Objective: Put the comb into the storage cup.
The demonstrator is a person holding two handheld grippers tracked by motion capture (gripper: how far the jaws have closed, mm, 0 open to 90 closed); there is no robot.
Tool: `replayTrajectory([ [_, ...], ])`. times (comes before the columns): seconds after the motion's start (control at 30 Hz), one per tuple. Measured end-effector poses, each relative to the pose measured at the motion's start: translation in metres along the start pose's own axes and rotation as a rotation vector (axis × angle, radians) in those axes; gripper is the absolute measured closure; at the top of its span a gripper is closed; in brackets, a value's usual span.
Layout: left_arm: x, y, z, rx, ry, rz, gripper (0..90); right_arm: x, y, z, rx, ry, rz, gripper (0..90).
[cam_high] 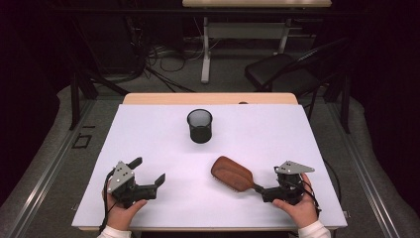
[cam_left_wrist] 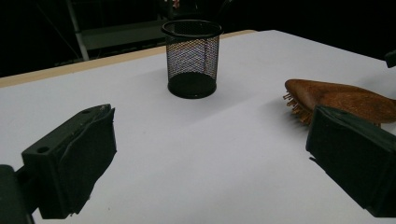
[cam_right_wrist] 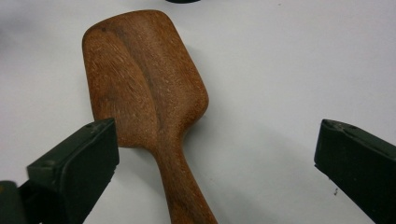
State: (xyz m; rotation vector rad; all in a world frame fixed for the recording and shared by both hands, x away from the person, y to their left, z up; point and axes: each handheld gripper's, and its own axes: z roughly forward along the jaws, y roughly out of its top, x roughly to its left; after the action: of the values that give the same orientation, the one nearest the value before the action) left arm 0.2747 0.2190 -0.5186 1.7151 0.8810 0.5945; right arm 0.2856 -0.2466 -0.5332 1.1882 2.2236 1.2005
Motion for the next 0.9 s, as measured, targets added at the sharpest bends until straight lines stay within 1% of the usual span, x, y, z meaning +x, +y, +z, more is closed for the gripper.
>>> replayTrajectory([
  [0.13, 0.0, 0.0, 0.0, 0.001, 0.002, 0.001, 1.7, 0.001, 0.0, 0.003, 0.029, 0.006, -0.004, 0.0],
  [0.3, 0.0, 0.0, 0.0, 0.0, 0.001, 0.001, 1.7, 0.002, 0.001, 0.004, 0.037, 0.015, 0.002, 0.0],
  [0.5, 0.0, 0.0, 0.0, -0.001, 0.001, 0.0, 1.7, 0.003, 0.002, 0.005, 0.051, 0.024, -0.012, 0.0],
  [0.53, 0.0, 0.0, 0.0, -0.001, 0.001, 0.001, 1.7, 0.003, 0.003, 0.006, 0.068, 0.028, -0.021, 0.0],
  [0.6, -0.001, 0.0, 0.0, 0.001, 0.003, 0.004, 1.7, 0.003, 0.004, 0.007, 0.072, 0.027, -0.02, 0.0],
  [0.67, -0.001, 0.0, 0.0, 0.002, 0.002, 0.007, 1.7, 0.004, 0.006, 0.008, 0.091, 0.039, -0.01, 0.0],
  [0.7, -0.001, 0.0, 0.0, 0.003, -0.001, 0.006, 1.7, 0.003, 0.007, 0.008, 0.093, 0.041, -0.017, 0.0],
  [0.73, -0.001, 0.0, 0.0, 0.003, -0.002, 0.009, 1.7, 0.004, 0.009, 0.009, 0.111, 0.042, -0.017, 0.0],
  [0.77, -0.001, 0.0, 0.0, 0.003, -0.002, 0.009, 1.7, 0.004, 0.009, 0.009, 0.111, 0.042, -0.017, 0.0],
  [0.8, -0.002, 0.0, 0.0, 0.001, -0.003, 0.008, 1.7, 0.005, 0.013, 0.009, 0.129, 0.041, -0.032, 0.0],
  [0.83, -0.002, 0.0, 0.0, 0.002, -0.003, 0.009, 1.7, 0.005, 0.015, 0.01, 0.136, 0.044, -0.048, 0.0],
  [0.9, -0.002, 0.0, 0.0, 0.002, -0.006, 0.011, 1.7, 0.006, 0.016, 0.009, 0.147, 0.045, -0.051, 0.0],
])
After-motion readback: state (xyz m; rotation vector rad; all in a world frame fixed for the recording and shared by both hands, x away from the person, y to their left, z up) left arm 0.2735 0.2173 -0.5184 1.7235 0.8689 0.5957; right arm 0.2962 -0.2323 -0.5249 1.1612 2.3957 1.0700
